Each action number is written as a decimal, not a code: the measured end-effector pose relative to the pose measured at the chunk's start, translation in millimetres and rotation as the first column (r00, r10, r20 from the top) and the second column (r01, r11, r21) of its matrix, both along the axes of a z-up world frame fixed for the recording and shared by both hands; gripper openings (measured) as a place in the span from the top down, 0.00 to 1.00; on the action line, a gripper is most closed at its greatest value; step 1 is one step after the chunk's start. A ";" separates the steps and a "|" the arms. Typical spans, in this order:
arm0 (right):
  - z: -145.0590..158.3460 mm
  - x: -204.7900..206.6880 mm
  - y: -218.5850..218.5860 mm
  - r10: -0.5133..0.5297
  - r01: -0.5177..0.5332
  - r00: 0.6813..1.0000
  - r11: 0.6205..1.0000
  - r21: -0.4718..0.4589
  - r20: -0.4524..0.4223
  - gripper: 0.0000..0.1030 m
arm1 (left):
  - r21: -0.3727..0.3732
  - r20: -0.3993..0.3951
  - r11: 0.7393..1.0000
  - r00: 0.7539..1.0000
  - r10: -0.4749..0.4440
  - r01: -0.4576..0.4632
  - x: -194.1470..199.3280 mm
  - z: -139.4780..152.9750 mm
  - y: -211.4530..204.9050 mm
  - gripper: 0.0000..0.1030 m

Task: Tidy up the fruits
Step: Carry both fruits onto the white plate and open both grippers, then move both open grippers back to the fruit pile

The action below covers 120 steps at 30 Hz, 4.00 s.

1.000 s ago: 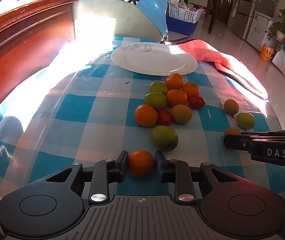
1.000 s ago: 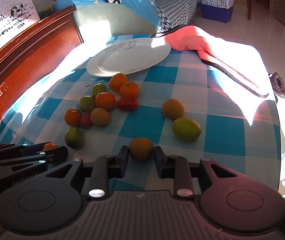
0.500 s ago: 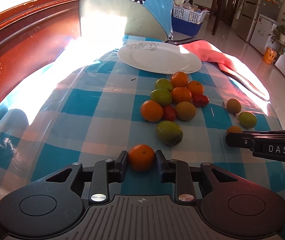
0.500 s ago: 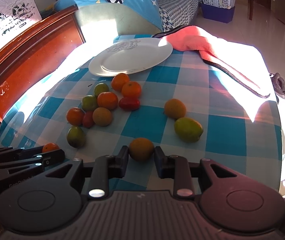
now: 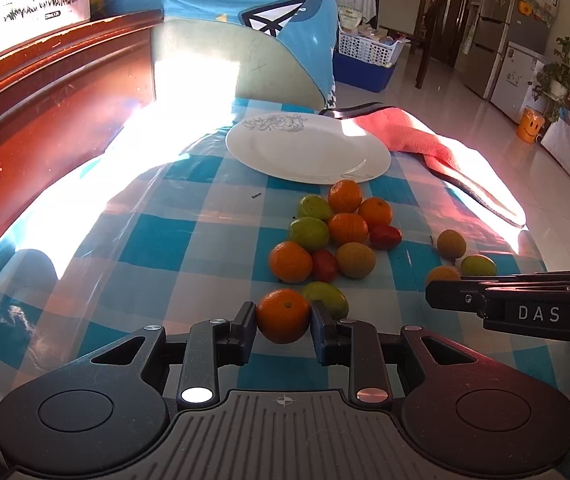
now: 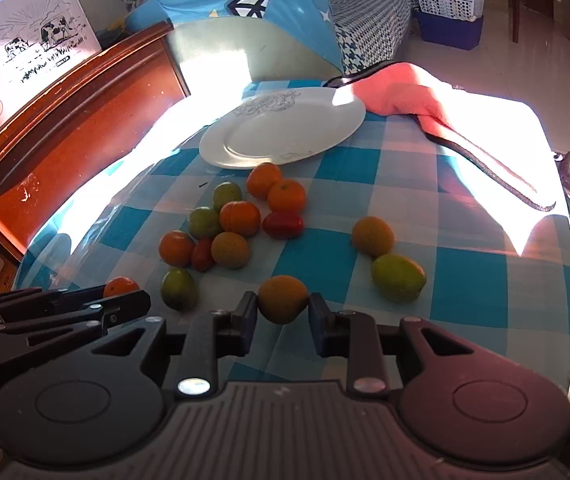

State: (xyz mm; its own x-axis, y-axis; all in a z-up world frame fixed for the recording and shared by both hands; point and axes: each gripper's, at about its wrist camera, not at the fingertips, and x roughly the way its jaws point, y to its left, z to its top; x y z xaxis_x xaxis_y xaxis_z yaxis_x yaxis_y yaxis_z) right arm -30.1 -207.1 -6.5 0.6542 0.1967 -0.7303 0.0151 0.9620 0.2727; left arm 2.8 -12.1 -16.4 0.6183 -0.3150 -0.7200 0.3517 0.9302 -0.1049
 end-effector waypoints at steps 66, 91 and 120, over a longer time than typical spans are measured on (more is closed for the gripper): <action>-13.8 183.8 -29.3 0.007 -0.005 1.000 0.997 0.080 -0.023 0.65 | -0.022 0.001 0.999 1.000 -0.031 0.031 190.1 -0.8 -53.6 0.57; 18.1 113.4 -53.9 -0.032 0.032 0.999 0.997 0.070 0.006 0.50 | 0.034 -0.022 0.999 1.000 -0.006 0.006 128.2 21.8 -26.7 0.28; -15.9 17.5 -58.2 -0.139 0.133 0.984 0.989 -0.060 -0.108 0.50 | 0.104 -0.081 0.992 0.995 -0.065 0.073 19.4 -9.5 -24.6 0.28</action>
